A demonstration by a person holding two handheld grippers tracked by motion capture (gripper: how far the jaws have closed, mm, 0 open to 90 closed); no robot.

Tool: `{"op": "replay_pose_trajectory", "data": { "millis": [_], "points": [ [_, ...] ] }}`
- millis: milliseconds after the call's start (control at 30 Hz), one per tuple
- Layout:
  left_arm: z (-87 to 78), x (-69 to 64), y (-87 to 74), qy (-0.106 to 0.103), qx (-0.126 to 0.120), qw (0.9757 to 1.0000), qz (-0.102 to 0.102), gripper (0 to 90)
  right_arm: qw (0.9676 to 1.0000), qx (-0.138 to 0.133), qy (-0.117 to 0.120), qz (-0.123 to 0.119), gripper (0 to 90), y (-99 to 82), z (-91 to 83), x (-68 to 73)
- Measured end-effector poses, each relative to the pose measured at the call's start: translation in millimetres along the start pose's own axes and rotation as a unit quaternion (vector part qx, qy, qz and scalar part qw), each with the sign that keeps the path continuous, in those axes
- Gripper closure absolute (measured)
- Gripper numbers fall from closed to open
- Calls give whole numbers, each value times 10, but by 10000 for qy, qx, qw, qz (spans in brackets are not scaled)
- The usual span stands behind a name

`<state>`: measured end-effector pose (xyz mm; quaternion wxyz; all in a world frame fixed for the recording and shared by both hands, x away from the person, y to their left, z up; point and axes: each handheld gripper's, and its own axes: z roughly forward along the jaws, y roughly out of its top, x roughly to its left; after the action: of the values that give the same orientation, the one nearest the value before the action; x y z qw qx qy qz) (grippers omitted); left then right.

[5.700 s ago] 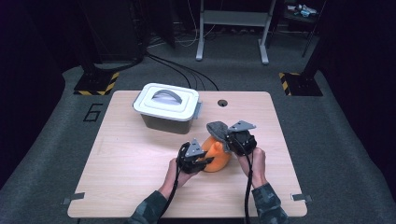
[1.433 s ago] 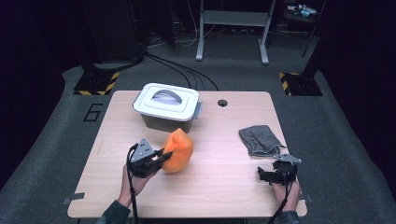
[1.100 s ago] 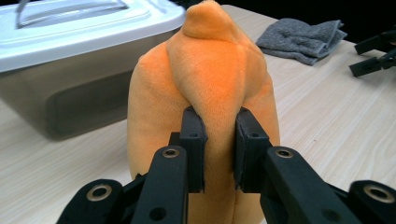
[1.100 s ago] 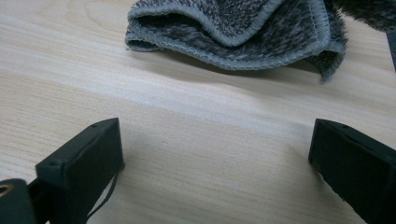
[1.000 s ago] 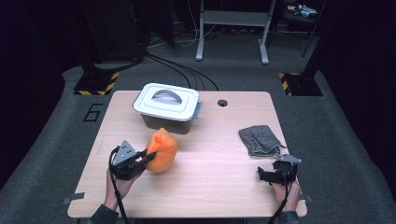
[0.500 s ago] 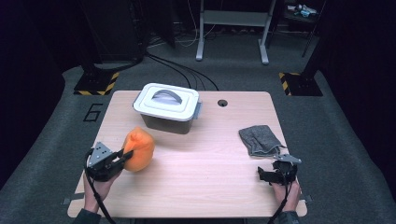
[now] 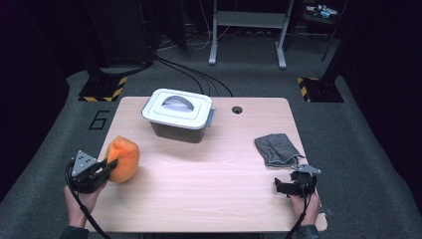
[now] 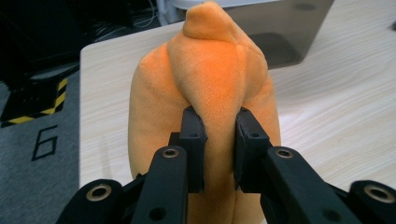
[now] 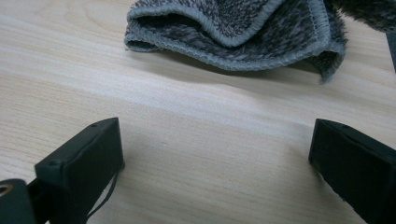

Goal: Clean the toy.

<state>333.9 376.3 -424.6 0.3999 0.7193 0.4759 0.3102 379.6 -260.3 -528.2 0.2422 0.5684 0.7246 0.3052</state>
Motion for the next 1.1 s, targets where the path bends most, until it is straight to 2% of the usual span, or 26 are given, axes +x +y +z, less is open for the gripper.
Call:
{"op": "replay_pose_trajectory", "data": {
  "millis": [200, 300, 367, 400, 467, 500, 533, 567, 600, 633, 667, 700, 733, 767, 800, 900, 933, 1100],
  "points": [
    [-37, 101, -41, 243, 117, 9996, -27, 763, 10000, -2, 2, -3, 23, 0, 1, -1],
    [-11, 127, -63, 318, 294, 9991, 19, 762, 10000, 2, 6, -7, 23, 1, 1, -2],
    [53, 107, -95, 434, 570, 9972, 212, 759, 10000, 0, 3, -4, 23, 1, 1, 0],
    [53, 107, -95, 434, 570, 9972, 212, 758, 10000, 0, 3, -4, 23, 1, 1, 0],
    [109, 77, -128, 470, 727, 9959, 267, 758, 10000, 4, 7, -2, 23, 1, 2, -2],
    [121, 74, -138, 401, 786, 9958, 263, 757, 10000, 6, 10, -1, 23, 1, 2, -2],
    [152, 61, -159, 358, 702, 9967, 215, 752, 10000, 9, 12, 0, 23, 2, 1, -3],
    [150, 58, -154, 295, 776, 9964, 190, 752, 10000, 9, 12, 0, 23, 2, 1, -3],
    [173, 45, -156, 207, 742, 9970, 101, 745, 10000, 8, 13, -2, 23, 2, 2, -3],
    [191, 35, -160, 153, 707, 9974, 77, 712, 10000, 6, 10, 0, 23, 1, 2, -2],
    [197, 16, -153, 59, 770, 9970, 83, 712, 10000, 6, 10, 0, 23, 1, 2, -2],
    [213, -12, -148, -5, 749, 9971, 109, 683, 10000, 5, 7, 0, 23, 1, 2, -1],
    [221, -37, -141, -50, 760, 9970, 98, 611, 10000, 4, 6, 0, 23, 1, 2, -1],
    [236, -58, -142, -53, 704, 9975, 74, 611, 10000, 4, 6, 0, 23, 1, 2, -1],
    [241, -92, -119, -192, 701, 9974, 32, 554, 10000, 5, 9, 1, 23, 1, 2, -2],
    [250, -134, -93, -276, 657, 9975, -32, 514, 10000, 5, 9, 0, 23, 1, 2, -2],
    [262, -159, -80, -305, 675, 9973, -22, 467, 10000, 6, 11, 2, 23, 1, 1, -2],
    [312, -271, -30, -334, 709, 9969, 9, 373, 10000, 0, 4, 0, 23, 0, 1, -1]
  ]
}}
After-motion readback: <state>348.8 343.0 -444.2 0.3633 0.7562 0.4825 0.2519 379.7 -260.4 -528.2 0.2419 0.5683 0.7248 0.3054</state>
